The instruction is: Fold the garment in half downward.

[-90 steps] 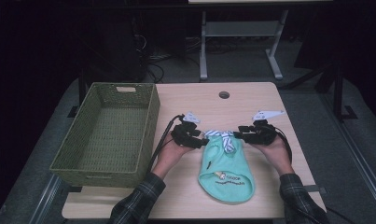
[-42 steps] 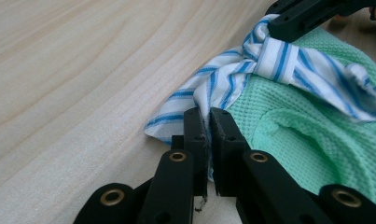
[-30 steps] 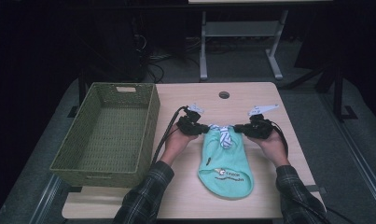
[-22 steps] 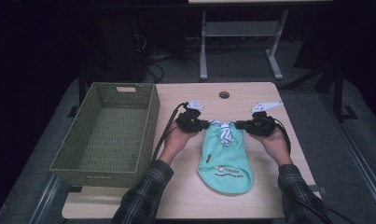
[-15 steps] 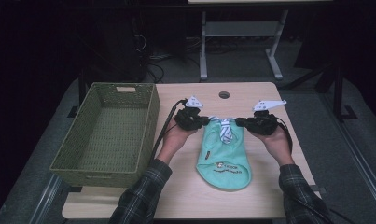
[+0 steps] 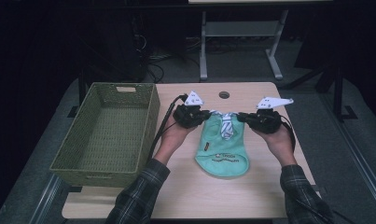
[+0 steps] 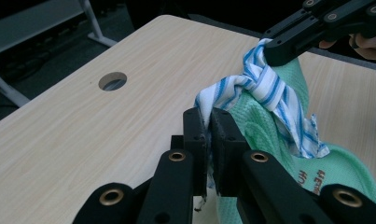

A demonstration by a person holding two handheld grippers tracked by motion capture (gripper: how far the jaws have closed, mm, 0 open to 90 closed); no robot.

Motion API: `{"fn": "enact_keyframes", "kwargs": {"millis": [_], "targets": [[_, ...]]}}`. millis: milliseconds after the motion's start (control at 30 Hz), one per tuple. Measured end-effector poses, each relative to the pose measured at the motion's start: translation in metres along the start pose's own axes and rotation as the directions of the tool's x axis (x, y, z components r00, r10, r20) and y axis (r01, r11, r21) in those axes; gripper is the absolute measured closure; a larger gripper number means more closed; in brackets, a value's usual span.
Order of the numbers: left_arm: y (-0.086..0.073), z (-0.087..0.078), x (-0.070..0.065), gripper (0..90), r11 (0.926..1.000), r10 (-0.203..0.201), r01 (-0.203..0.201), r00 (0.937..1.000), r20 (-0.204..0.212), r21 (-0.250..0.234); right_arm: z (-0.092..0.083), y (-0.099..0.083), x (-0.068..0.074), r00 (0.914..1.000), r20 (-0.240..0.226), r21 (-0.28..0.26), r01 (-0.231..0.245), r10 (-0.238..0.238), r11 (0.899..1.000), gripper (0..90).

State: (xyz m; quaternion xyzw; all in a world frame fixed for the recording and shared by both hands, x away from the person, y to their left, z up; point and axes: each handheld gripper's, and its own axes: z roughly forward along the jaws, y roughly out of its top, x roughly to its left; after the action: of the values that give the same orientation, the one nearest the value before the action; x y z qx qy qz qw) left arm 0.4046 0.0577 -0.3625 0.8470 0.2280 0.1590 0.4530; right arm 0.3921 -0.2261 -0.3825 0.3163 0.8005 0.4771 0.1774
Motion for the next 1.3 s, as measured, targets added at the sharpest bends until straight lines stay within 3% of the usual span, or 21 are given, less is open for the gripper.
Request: {"fn": "enact_keyframes", "kwargs": {"millis": [333,867,1033,1300], "targets": [[-0.017,-0.006,-0.02,84.2,0.9991,0.042,-0.042,0.9991,0.012,-0.011,-0.007,-0.023,0.018,1.0,-0.01,-0.033,0.0,-0.001,0.999,85.9],[-0.035,-0.006,-0.031,84.1,0.9997,0.022,-0.023,0.9978,0.062,0.005,-0.007,-0.044,0.03,0.9996,-0.028,-0.014,0.009,-0.01,1.0,84.8],[-0.042,-0.006,-0.035,84.0,0.9999,-0.001,0.0,0.9956,0.093,0.013,-0.008,-0.051,0.032,0.9992,-0.04,0.002,0.006,-0.006,1.0,84.6],[-0.053,-0.004,-0.045,83.8,0.9982,0.006,-0.014,0.9905,0.137,0.059,-0.011,-0.064,0.039,0.9981,-0.062,0.034,-0.001,0.003,0.999,83.7]]}}
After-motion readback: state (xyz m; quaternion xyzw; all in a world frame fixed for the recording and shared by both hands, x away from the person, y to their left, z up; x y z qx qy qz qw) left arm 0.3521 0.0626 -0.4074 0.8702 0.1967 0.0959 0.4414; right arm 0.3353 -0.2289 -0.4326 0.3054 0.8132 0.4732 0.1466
